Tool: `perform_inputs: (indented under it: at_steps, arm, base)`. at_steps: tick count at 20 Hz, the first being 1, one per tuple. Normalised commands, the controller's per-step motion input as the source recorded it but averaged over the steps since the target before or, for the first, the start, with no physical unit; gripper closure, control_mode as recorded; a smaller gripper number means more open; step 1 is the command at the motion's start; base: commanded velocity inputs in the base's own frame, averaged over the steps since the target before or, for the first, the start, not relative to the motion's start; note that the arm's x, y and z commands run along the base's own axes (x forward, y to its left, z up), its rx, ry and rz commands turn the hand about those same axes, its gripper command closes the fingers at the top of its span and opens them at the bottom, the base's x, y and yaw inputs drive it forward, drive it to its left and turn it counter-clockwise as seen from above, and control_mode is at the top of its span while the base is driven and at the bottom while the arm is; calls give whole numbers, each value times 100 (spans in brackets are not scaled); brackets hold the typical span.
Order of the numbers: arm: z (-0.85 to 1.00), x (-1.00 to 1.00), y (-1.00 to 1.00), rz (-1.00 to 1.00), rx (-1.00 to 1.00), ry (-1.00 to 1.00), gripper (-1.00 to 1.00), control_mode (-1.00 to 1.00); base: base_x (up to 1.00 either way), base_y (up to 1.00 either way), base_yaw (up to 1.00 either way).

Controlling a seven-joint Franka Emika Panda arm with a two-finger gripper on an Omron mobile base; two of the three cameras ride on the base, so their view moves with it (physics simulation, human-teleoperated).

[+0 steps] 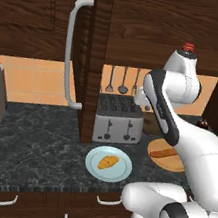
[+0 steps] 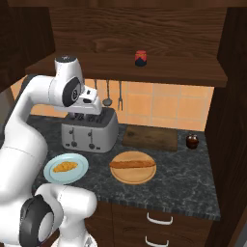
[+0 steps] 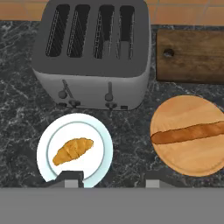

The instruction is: From the different types of pastries on the counter, select a croissant and place it on the cutting board. Then retrieve a jar of jam from the cabinet and place it alongside the croissant on the cutting board.

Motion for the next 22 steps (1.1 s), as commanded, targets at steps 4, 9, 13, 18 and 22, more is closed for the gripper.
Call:
perform_inputs:
  at_steps: [4, 9, 13, 18, 22]
  arm:
    - [-27, -28, 2, -3, -1, -12, -100, -100]
    - [-51, -23, 40, -21, 0, -11, -100, -100]
    - [-55, -1, 30, -17, 0, -3, -100, -100]
    - [-60, 11, 14, -12, 0, 3, -100, -100]
    - [-65, 34, 20, -14, 2, 5, -100, -100]
  base:
    - [0, 0, 0]
    - [0, 0, 0]
    - [0, 0, 0]
    - [0, 0, 0]
    - [0, 0, 0]
